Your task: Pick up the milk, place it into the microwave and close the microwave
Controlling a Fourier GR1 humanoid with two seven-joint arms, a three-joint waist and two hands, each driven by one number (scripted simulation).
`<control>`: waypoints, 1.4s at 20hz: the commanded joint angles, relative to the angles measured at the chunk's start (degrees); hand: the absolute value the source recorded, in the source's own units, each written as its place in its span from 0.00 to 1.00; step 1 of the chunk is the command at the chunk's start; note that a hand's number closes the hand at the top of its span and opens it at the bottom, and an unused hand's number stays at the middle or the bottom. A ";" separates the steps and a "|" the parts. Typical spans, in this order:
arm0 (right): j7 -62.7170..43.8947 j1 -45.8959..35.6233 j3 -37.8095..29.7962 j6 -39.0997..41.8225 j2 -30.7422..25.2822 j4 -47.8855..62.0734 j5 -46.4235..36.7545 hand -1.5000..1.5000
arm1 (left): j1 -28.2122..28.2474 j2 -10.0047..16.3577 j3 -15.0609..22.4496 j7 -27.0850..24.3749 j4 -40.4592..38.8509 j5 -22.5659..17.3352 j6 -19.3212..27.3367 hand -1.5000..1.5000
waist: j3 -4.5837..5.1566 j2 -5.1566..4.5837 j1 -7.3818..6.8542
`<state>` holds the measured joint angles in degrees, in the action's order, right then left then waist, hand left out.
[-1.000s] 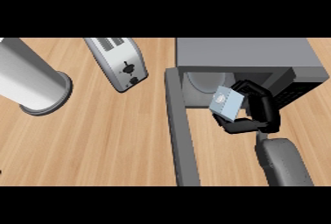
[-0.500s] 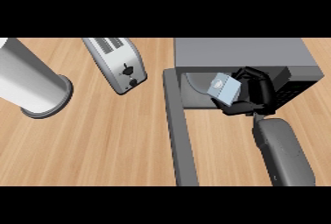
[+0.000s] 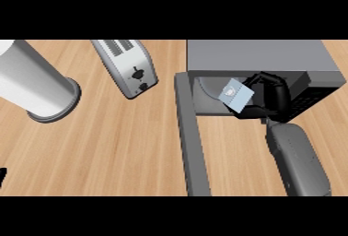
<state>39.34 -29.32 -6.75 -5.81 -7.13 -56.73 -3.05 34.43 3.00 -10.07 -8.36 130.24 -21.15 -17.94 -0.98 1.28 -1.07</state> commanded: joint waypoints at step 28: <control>3.55 -1.19 -4.86 -28.35 -1.47 3.67 -13.34 0.00 | -9.30 3.42 2.88 2.23 -2.94 4.74 -0.74 0.00 | 1.12 -5.78 -11.45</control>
<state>52.52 -21.71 -10.75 -29.69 -8.15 -62.72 -13.15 26.29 6.11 -8.04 -6.44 127.76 -17.17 -18.47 -0.11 -0.97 -9.15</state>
